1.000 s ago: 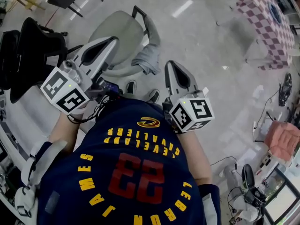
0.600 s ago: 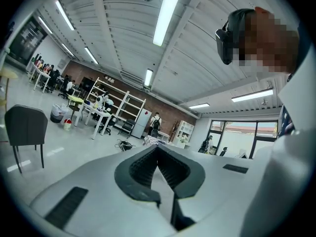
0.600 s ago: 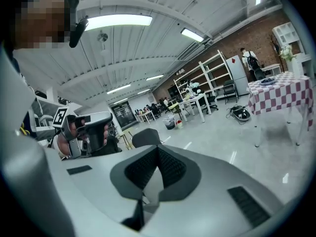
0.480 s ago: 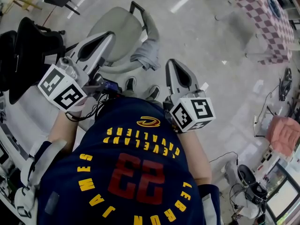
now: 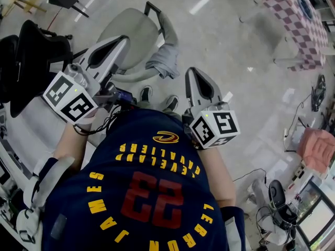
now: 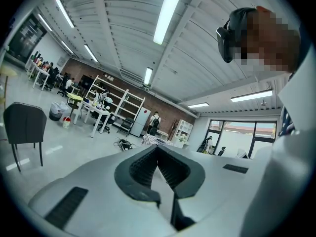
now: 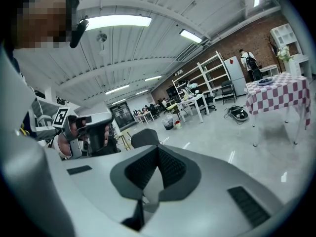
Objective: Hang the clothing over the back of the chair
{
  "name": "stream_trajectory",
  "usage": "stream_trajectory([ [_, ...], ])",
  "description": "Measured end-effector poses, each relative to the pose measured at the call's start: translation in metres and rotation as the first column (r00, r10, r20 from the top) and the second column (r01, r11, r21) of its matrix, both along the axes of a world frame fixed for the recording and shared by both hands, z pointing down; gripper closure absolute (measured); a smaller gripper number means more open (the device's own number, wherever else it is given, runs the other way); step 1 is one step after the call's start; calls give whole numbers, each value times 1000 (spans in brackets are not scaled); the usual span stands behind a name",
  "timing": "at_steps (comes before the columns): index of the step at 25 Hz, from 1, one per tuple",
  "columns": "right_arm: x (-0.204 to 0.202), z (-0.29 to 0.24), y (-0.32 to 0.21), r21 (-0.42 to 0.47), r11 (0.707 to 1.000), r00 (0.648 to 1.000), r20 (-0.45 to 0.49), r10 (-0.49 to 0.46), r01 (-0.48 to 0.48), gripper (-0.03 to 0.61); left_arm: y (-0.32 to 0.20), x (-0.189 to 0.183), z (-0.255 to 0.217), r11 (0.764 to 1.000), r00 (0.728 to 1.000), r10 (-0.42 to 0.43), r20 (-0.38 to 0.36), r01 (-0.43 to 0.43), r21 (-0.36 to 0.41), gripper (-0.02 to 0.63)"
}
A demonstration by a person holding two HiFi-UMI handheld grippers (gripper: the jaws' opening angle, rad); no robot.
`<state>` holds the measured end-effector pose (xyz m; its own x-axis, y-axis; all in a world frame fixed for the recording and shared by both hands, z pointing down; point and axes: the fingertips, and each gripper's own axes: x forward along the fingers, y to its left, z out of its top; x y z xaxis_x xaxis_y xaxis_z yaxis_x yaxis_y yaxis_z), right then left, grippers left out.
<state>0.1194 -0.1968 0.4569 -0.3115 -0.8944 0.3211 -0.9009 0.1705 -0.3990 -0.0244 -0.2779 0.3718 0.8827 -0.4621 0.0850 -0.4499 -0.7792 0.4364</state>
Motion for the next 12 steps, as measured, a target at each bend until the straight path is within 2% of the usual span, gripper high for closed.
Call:
stream_trajectory([
  [12,-4,3,6,-6,1000,1000,1,14,-14,570,7,2,3,1000,1000,27,-4,-27,-6,611],
])
